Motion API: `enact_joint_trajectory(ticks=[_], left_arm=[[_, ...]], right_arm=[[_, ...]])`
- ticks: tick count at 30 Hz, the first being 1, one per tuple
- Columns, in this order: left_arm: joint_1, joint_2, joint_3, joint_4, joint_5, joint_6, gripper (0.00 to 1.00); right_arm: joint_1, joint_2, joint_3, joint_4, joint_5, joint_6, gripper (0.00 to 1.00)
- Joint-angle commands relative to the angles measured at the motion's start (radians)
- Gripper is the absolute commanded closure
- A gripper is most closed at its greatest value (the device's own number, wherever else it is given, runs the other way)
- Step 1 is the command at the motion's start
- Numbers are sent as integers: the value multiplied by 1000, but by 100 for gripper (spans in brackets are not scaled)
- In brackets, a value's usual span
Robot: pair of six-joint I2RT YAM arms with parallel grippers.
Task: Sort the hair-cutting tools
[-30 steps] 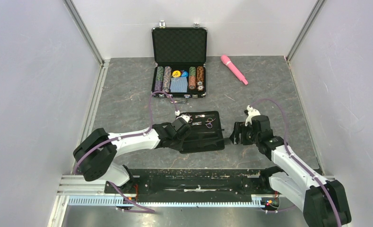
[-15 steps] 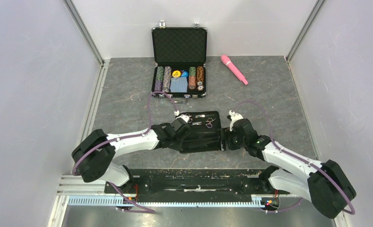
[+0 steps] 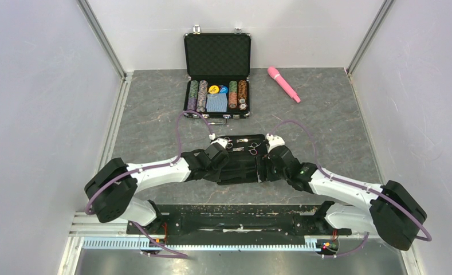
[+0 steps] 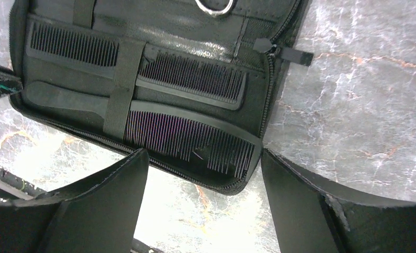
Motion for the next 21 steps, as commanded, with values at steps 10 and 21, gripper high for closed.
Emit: enact_joint_trajectory(ticks=[10,21], left_arm=[[7,-38,-14,42,-26,-45,84],[15,-40,-19,49,-19,-48,84]], right_arm=[[7,-65,83,-48,127,-2,19],[8,-10,46,-7,36,29,21]])
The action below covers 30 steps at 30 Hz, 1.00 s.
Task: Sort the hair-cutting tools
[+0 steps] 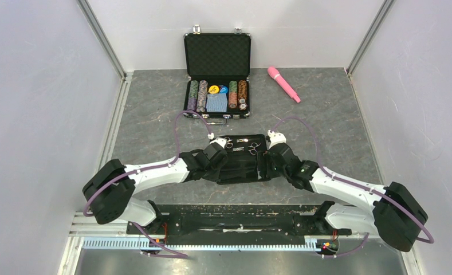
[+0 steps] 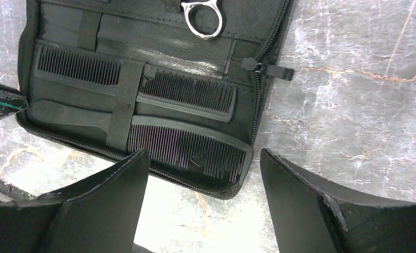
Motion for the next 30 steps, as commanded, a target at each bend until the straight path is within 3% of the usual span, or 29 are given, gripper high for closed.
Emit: enact_joint_trajectory(ticks=[1,30], left_arm=[[10,-16,-7,39,-12,-40,84],[11,-12,-8,54,14,-37,85]], right_arm=[[8,16,-4,42,-44,23,21],[37,93,-26,141,-101,44,21]])
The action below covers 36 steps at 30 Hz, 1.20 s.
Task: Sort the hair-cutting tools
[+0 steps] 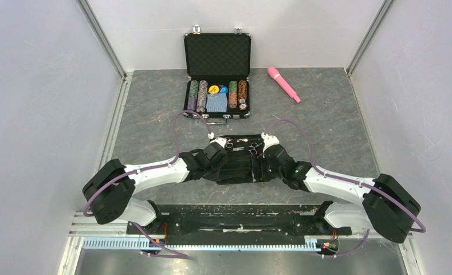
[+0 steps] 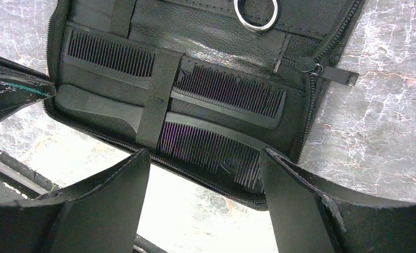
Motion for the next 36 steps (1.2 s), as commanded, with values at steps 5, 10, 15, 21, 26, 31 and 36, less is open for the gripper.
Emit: enact_joint_trajectory(ticks=[5,10,15,21,26,31,36], left_arm=[[7,-12,-8,46,7,-39,85],[7,-8,-6,47,8,-39,85],[7,-11,-4,47,9,-39,85],[7,-16,-7,44,1,-44,85],[8,-10,-5,46,3,-45,85],[7,-5,-1,46,7,-42,85],[7,-8,-2,45,5,-42,85]], right_arm=[[7,26,-20,57,-27,21,22],[27,42,-3,64,-30,23,22],[37,76,1,124,-63,32,22],[56,79,26,111,-30,27,22],[58,-14,52,-1,81,2,20],[57,-71,57,-86,151,0,19],[56,-83,36,-115,174,4,17]])
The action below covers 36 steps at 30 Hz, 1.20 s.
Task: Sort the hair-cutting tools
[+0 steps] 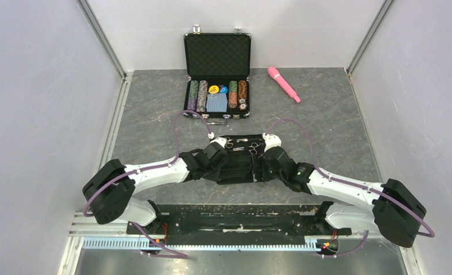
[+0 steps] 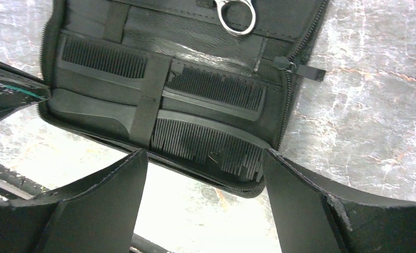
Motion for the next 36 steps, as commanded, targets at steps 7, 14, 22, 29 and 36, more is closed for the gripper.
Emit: enact_joint_trajectory(ticks=[7,14,22,29,36], left_arm=[[6,-5,-1,41,8,-40,85],[7,-8,-2,41,8,-40,85],[7,-7,-2,44,9,-38,85],[7,-10,-2,41,5,-40,85],[7,-17,-5,37,-9,-50,84]], right_arm=[[4,-1,-9,-29,32,8,17],[3,41,-18,5,-14,8,17],[4,66,-26,70,-82,13,17],[5,100,-27,112,-131,21,17],[4,48,19,54,-63,-31,17]])
